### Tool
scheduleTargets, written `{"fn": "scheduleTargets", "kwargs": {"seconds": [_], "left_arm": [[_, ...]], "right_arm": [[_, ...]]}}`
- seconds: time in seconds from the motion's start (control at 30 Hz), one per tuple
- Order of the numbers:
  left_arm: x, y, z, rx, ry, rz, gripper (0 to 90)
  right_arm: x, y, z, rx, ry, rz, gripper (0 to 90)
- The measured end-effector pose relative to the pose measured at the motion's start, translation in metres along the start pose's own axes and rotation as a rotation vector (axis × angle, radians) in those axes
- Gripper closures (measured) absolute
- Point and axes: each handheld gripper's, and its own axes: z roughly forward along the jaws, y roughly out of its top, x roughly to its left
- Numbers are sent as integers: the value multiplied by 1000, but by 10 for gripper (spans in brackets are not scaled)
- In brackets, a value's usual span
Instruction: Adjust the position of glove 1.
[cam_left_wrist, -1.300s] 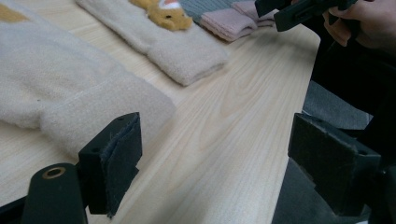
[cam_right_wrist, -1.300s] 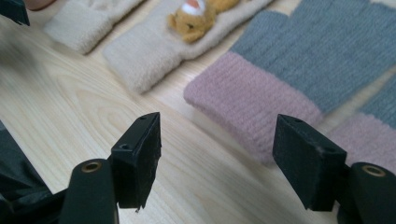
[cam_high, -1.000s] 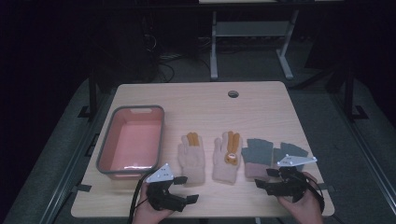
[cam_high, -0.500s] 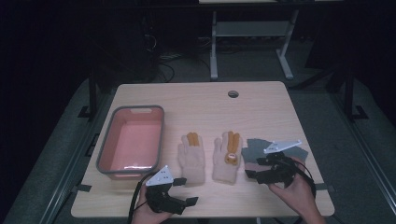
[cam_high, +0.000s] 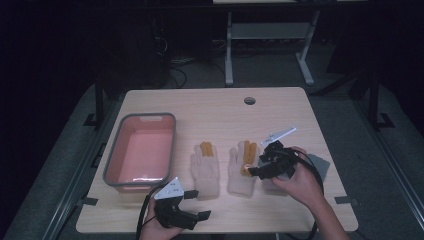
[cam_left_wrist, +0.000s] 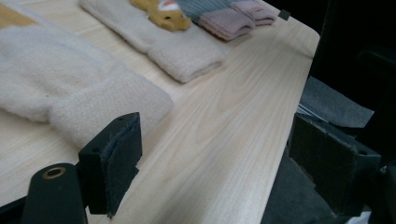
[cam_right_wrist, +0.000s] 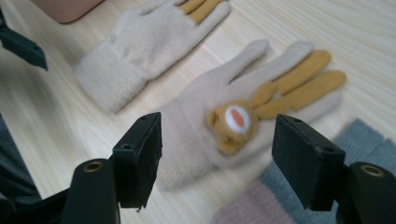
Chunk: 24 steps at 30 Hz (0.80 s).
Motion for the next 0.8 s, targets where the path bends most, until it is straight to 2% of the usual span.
{"fn": "scheduleTargets", "kwargs": {"seconds": [0.2, 0.4, 0.73, 0.77, 0.8], "left_arm": [[-1, 0, 1, 6, 0, 4, 177], [0, 0, 0, 3, -2, 1, 178], [-1, 0, -1, -4, -3, -1, 178], [-1, 0, -1, -3, -5, -2, 178], [-1, 0, -1, -3, -5, -2, 178]], "right_arm": [[-4, 15, 9, 22, 4, 0, 333], [-10, 25, 29, 73, 2, 4, 355], [-11, 29, 69, 228, -15, -13, 378], [-12, 28, 75, 263, -25, -13, 381], [-12, 28, 75, 263, -25, -13, 381]]}}
